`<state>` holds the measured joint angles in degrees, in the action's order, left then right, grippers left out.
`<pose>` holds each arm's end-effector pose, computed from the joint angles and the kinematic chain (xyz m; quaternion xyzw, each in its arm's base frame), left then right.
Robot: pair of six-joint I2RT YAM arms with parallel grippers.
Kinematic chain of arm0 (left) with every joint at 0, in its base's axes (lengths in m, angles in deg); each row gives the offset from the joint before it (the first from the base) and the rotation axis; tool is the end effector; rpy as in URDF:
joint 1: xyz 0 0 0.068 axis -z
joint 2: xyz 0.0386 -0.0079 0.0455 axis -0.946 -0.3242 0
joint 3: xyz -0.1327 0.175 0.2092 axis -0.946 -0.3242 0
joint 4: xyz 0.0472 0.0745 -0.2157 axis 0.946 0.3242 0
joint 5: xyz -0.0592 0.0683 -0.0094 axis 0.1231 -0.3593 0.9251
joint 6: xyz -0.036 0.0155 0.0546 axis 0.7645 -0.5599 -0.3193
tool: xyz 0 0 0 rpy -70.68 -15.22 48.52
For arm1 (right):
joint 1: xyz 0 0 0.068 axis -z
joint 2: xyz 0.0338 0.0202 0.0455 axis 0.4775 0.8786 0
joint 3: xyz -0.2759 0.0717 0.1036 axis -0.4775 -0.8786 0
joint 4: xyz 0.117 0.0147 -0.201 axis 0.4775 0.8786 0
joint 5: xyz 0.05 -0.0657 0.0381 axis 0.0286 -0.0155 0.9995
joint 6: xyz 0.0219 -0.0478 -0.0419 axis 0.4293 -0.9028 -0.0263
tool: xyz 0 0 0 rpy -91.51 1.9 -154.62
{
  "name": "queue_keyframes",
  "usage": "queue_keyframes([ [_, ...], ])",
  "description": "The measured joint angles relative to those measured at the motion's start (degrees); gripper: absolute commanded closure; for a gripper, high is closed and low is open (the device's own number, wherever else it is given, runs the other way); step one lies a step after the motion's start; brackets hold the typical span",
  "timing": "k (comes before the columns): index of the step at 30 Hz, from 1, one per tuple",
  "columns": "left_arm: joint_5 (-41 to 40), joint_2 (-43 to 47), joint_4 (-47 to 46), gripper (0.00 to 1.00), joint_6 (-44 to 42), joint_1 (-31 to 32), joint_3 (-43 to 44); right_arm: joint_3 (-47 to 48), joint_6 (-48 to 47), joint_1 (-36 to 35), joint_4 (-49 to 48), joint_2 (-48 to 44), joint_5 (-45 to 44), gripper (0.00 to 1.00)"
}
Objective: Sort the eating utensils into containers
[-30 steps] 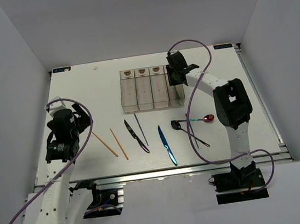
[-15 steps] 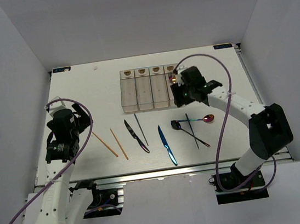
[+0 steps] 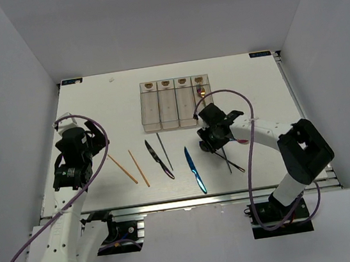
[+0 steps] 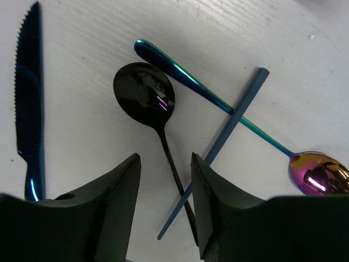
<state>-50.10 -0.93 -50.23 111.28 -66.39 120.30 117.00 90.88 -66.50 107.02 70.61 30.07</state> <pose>0.1360 0.0050 0.3161 -0.2227 0.8417 0.0070 0.4918 0.2370 0.1781 0.2266 -0.2726 0.9310 0.0376 0.2398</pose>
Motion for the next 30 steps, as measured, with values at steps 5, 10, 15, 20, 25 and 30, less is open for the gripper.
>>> queue_keyframes([
  [5, 0.3, 0.0, 0.0, 0.02, -0.1, 0.1, 0.0, 0.0, -1.0, 0.0, 0.1, 3.8, -0.1, 0.64],
  [10, 0.3, 0.0, 0.0, 0.02, -0.2, 0.2, 0.0, 0.0, -1.5, 0.0, 0.0, 5.8, -0.5, 0.72],
  [15, 0.3, 0.0, 0.0, 0.02, -0.2, 0.3, 0.0, 0.2, -2.3, -0.2, -0.3, 6.3, 0.6, 0.88],
  [20, 0.4, 0.0, 0.0, 0.02, -0.2, 0.3, 0.0, 0.4, -2.9, -0.8, -0.7, 6.5, 1.6, 1.00],
  [25, 0.4, 0.0, 0.0, 0.02, -0.2, 0.3, 0.0, 0.6, -4.0, -1.6, -2.2, 6.8, 3.8, 1.00],
  [30, 0.4, 0.0, 0.0, 0.02, -0.2, 0.3, 0.0, 0.6, -4.6, -2.5, -4.6, 6.8, 9.7, 1.00],
])
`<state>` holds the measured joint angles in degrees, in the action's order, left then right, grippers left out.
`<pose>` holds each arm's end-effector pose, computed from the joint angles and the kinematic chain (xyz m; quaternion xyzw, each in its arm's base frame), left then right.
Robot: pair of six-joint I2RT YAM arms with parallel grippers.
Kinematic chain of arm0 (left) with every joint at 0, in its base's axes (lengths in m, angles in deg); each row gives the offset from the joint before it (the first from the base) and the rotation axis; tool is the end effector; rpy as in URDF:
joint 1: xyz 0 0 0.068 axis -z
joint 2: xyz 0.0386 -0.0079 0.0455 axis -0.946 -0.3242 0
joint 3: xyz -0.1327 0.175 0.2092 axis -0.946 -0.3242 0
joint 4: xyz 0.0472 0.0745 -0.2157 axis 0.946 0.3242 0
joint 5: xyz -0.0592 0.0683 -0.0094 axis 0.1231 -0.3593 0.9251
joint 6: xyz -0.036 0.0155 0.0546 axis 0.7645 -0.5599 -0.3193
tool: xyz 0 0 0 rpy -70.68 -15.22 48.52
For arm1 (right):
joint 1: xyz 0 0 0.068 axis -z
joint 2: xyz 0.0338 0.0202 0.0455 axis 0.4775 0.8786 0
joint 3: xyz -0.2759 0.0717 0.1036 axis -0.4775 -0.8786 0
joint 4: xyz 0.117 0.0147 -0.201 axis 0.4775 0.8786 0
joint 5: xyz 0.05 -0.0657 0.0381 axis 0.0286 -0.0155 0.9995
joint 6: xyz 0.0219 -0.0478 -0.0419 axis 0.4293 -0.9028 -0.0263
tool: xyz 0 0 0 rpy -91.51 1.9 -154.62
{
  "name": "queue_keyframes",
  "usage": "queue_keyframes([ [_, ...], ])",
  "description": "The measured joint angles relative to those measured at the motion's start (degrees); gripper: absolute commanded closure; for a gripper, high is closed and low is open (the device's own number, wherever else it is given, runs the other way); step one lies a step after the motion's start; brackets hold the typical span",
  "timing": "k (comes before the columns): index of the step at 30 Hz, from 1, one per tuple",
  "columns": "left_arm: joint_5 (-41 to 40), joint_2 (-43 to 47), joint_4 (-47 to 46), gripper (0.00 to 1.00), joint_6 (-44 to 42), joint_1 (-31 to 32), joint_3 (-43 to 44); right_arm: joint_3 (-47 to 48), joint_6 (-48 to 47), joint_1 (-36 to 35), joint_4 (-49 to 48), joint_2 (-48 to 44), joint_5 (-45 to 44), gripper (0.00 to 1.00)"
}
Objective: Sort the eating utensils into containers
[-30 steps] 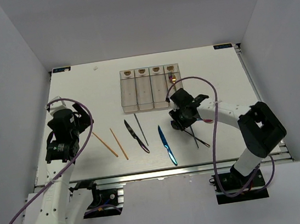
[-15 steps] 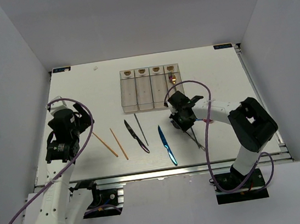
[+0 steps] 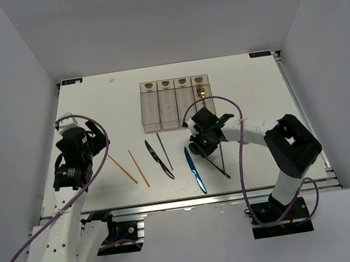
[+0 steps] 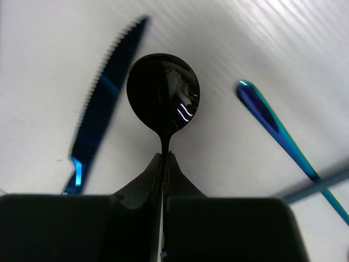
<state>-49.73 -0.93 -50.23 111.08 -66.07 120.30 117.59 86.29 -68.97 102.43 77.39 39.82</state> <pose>0.1361 0.0039 0.3161 -0.2174 0.8434 0.0037 0.4913 0.2407 0.2100 0.1997 -0.3493 0.9093 0.1064 0.1997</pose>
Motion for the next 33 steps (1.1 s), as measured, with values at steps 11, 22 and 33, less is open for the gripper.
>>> queue_keyframes([
  [11, 0.0, 0.0, 0.0, 0.02, 0.0, 0.0, 0.0, 0.6, 1.7, -0.2, -10.3, -5.8, 13.2, 1.00],
  [22, 0.0, 0.0, 0.0, 0.02, 0.0, 0.0, 0.0, 7.6, 9.3, 1.1, -17.7, -8.1, 17.6, 1.00],
  [33, -0.1, 0.1, 0.0, 0.02, 0.0, 0.0, 0.0, 30.7, 17.3, 2.4, -17.8, 7.9, -10.2, 1.00],
])
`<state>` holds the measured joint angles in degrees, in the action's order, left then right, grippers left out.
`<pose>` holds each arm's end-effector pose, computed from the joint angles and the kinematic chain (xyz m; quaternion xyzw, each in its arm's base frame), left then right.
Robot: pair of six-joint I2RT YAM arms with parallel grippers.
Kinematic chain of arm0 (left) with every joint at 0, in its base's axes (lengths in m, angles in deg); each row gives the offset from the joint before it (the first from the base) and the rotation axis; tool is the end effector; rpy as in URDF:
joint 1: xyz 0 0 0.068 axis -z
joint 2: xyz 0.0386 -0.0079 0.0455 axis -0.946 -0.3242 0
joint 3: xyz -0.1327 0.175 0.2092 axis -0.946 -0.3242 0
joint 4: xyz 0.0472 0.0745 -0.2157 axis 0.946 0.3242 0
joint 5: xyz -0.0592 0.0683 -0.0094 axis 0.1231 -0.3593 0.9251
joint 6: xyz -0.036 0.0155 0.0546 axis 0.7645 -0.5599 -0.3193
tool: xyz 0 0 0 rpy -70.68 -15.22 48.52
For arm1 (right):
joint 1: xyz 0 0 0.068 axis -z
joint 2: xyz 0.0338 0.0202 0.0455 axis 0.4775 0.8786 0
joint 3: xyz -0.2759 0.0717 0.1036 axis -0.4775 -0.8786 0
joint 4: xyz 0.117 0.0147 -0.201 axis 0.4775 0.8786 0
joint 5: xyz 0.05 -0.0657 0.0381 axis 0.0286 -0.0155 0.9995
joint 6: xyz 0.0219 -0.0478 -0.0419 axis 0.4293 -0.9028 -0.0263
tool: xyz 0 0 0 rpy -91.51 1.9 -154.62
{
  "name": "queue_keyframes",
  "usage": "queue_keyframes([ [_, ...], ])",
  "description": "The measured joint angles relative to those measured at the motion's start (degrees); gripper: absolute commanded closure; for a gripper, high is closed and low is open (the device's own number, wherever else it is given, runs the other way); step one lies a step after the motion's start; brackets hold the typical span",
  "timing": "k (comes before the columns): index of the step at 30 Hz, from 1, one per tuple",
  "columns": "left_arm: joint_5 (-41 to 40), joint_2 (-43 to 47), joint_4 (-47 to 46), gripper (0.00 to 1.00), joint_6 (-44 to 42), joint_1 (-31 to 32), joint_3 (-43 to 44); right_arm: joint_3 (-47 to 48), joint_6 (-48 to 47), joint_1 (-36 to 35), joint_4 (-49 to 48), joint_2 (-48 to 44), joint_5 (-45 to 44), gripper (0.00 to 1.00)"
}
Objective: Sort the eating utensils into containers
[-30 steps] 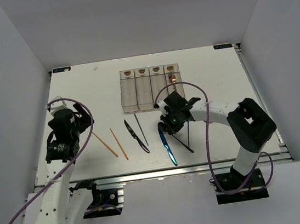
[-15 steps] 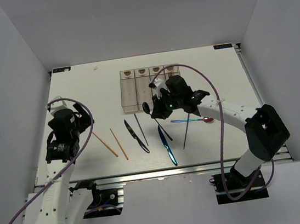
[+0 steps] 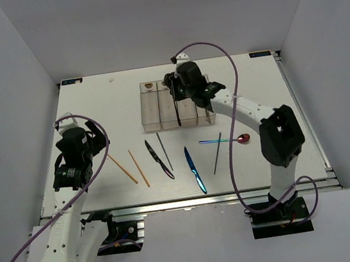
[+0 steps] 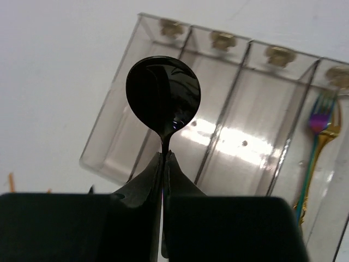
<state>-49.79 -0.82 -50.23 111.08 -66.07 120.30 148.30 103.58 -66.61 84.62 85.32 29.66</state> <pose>0.1357 0.0040 0.3163 -0.2177 0.8428 0.0039 0.4921 0.3500 0.2669 0.3409 -0.1259 0.8260 0.2101 0.5076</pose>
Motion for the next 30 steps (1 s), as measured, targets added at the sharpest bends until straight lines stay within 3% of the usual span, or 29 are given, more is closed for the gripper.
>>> queue_keyframes([
  [10, 0.0, 0.1, 0.0, 0.02, 0.0, 0.1, 0.0, 15.0, 0.3, 5.1, 1.1, 15.8, -9.9, 1.00],
  [18, 0.0, 0.3, 0.0, 0.02, 0.0, 0.1, 0.0, 16.0, -0.4, 7.0, 2.1, 18.3, -11.3, 1.00],
  [19, 0.0, 0.3, 0.0, 0.02, 0.0, 0.1, 0.0, 16.0, -0.4, 7.0, 2.1, 18.3, -11.3, 0.91],
  [22, 0.0, 0.3, 0.0, 0.02, 0.0, 0.1, 0.0, 15.5, -0.1, 7.0, 2.1, 18.3, -11.4, 0.79],
  [27, 0.0, 0.3, 0.0, 0.02, 0.0, 0.1, 0.0, 14.9, 0.3, 6.9, 2.7, 18.3, -11.3, 0.66],
  [30, 0.0, 0.3, 0.0, 0.02, -0.1, 0.1, 0.0, 14.7, 0.8, 6.9, 3.0, 17.9, -11.5, 0.53],
])
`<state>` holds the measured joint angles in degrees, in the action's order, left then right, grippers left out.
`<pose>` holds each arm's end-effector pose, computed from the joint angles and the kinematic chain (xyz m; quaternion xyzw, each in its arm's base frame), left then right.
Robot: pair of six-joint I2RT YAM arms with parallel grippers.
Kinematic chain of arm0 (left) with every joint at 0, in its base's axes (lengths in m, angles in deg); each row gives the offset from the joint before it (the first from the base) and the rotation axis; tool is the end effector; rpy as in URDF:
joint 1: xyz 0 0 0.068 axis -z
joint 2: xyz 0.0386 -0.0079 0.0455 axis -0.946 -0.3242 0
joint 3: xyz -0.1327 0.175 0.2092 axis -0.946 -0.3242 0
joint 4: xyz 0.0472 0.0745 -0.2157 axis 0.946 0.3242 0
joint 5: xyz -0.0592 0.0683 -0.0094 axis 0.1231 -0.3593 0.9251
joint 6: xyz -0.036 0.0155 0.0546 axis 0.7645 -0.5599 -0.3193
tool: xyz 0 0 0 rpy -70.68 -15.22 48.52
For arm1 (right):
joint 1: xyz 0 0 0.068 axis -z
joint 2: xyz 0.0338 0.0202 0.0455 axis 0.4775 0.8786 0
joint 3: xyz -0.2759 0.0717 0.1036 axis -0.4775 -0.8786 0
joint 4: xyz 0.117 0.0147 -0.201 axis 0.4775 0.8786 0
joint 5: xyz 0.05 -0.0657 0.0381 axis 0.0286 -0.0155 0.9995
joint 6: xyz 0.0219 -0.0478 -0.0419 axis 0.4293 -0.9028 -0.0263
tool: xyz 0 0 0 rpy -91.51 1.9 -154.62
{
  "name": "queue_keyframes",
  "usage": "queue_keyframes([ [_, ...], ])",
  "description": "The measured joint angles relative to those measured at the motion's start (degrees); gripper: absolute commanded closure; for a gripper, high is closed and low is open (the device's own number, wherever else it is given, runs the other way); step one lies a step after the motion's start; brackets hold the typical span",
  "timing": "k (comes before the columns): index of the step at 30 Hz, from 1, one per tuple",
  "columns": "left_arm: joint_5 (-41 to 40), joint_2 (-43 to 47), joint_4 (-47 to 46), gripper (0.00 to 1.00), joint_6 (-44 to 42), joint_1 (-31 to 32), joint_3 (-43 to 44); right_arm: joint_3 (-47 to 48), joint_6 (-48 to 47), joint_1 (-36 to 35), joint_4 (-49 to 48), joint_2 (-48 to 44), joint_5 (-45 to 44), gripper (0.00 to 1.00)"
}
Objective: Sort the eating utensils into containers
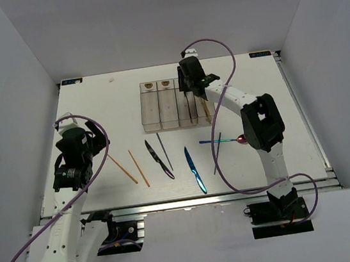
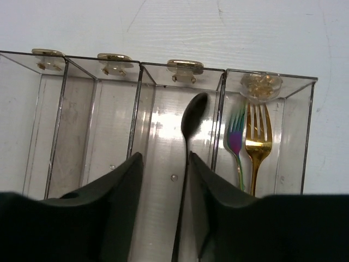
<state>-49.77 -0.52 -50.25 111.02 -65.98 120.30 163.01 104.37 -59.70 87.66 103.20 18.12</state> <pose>0.1347 0.0038 0.3169 -0.2166 0.8418 0.0028 0.4944 0.4488 0.2524 0.2789 -0.0251 0.8574 0.0812 0.5075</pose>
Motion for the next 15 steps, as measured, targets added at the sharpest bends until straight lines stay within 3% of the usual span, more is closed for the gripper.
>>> queue_keyframes([
  [2, 0.0, 0.1, 0.0, 0.02, 0.0, 0.0, 0.0, -0.4, 0.1, 0.0, 0.7, -1.0, -0.2, 0.41],
  [4, 0.0, 0.1, 0.0, 0.02, 0.0, 0.0, 0.0, -1.6, 0.3, 0.0, 1.6, -3.2, -0.6, 0.11],
  [9, 0.0, 0.1, 0.0, 0.02, -0.1, 0.0, 0.0, -4.5, 2.2, 0.0, 5.6, -12.0, -4.5, 0.11],
  [15, 0.0, 0.1, 0.0, 0.02, -0.1, 0.0, 0.0, -14.3, 13.3, 0.0, 13.5, -25.2, -12.9, 0.12],
])
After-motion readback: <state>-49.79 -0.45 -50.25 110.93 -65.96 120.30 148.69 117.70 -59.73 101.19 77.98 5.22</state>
